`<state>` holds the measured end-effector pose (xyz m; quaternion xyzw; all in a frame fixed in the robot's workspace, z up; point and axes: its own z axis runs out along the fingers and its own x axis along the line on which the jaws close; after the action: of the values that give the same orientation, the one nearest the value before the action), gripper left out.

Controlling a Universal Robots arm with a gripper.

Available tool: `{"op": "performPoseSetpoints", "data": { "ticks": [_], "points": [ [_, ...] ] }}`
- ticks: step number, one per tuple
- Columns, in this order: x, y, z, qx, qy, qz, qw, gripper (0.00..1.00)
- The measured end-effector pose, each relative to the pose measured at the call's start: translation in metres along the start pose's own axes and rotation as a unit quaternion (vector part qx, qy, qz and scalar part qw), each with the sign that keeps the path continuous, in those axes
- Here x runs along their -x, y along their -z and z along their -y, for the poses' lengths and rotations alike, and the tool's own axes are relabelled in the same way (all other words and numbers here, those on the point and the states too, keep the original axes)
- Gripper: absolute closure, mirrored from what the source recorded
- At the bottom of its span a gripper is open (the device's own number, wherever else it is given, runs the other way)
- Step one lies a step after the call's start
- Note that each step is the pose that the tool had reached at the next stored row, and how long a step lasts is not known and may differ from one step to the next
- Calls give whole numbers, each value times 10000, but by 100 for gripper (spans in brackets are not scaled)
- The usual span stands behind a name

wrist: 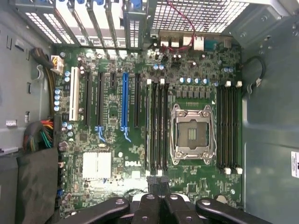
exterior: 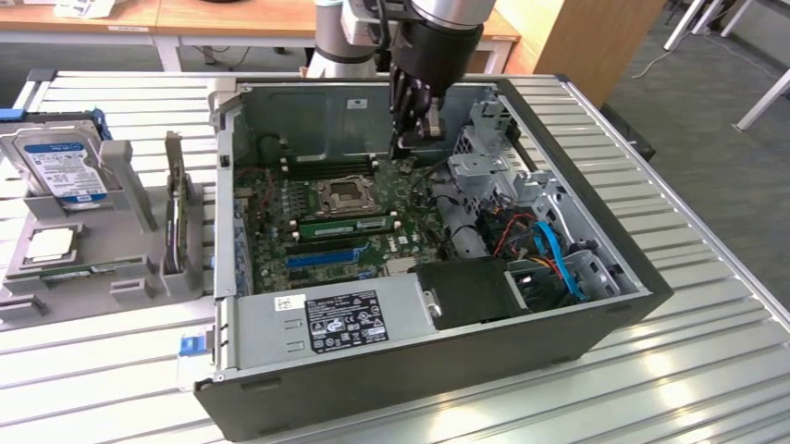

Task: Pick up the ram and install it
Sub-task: 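Press down the ram until it locks into place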

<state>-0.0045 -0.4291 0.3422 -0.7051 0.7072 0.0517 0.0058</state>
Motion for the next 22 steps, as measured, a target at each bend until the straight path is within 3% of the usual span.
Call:
{"op": "performPoseSetpoints", "data": {
  "ticks": [17,22],
  "points": [
    [0,1,5,-26,4,-2,10000,90],
    [-4,-48,9,-37,4,-1,10000,90]
  ]
}}
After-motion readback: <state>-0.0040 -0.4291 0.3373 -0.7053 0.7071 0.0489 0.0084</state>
